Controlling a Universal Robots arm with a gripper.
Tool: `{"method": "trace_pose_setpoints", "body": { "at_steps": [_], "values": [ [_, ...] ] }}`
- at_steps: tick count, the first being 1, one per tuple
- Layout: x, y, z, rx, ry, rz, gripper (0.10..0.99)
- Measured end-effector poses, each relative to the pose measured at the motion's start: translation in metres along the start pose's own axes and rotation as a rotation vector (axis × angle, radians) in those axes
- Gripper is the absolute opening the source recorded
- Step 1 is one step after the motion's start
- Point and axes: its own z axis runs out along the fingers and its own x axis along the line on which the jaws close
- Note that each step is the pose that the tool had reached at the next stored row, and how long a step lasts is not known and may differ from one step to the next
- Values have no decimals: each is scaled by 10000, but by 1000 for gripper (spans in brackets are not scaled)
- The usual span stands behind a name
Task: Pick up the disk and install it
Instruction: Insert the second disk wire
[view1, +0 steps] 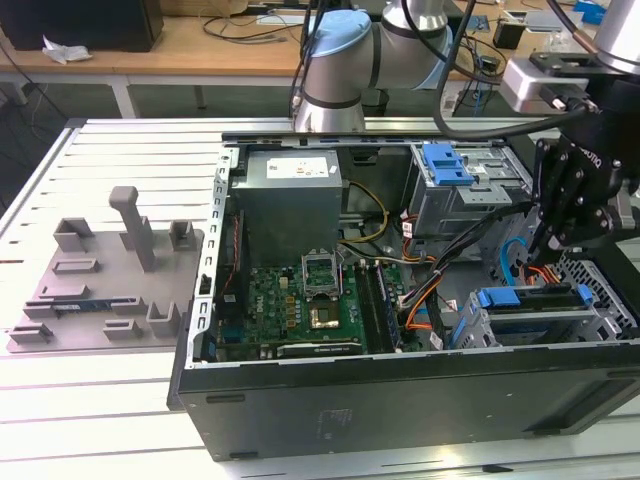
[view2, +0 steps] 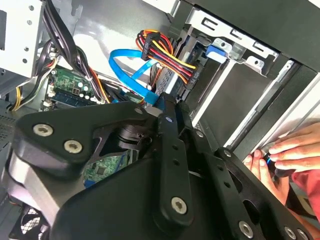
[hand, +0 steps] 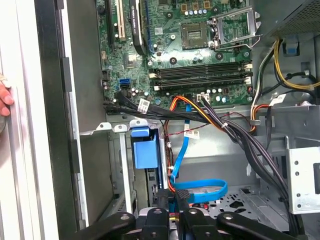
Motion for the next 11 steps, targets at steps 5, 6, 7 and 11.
{"method": "trace_pose_setpoints", "body": {
  "at_steps": [5,6,7,11],
  "values": [
    [-1,0,16,-2,1,21,180],
    [-1,1,17,-2,1,22,180],
    [-1,0,17,-2,1,21,180],
    [-1,0,18,-2,-2,22,180]
  ]
}}
